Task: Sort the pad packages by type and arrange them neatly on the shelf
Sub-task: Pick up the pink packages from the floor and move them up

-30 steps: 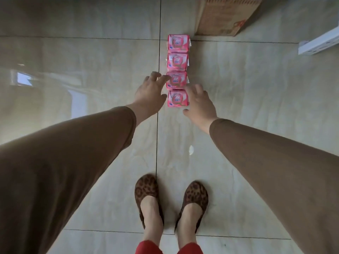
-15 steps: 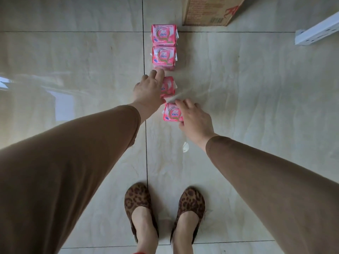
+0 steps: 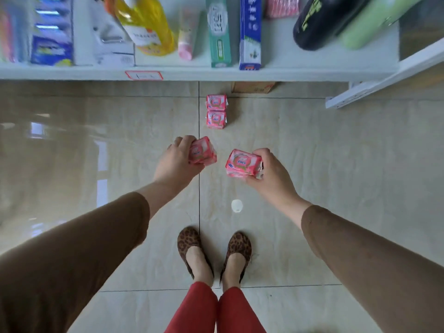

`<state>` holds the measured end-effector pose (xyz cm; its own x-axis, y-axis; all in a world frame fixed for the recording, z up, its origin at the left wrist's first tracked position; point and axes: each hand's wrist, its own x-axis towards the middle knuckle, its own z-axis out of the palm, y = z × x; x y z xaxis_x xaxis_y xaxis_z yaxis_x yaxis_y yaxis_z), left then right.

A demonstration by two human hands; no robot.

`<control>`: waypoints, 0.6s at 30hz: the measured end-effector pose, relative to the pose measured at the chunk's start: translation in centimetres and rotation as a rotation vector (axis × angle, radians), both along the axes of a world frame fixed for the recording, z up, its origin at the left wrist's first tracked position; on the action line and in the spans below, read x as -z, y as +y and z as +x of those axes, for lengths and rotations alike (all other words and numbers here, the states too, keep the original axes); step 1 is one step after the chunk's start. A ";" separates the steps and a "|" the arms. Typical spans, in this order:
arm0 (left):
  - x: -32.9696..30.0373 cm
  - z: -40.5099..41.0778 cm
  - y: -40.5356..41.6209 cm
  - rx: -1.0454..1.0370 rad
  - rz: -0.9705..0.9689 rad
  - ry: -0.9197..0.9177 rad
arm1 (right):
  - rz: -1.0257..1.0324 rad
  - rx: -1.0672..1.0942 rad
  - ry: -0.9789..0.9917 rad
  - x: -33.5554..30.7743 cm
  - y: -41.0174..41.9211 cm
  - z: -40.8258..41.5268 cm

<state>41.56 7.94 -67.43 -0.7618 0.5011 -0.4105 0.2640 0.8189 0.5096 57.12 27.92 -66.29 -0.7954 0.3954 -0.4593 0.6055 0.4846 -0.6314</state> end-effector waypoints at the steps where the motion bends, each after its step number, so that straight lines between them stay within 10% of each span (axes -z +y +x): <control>1: -5.6 -0.5 -0.1 -0.013 0.038 0.000 | -0.008 0.005 0.032 -5.6 0.5 -0.6; 18: -57.1 -9.7 2.6 0.113 0.435 0.298 | 0.013 0.022 0.488 -56.6 6.0 -11.1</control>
<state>31.87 10.58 -10.32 -0.7452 0.6621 0.0794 0.5233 0.5069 0.6849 46.06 33.88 -9.73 -0.9081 0.4177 -0.0299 0.2507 0.4850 -0.8378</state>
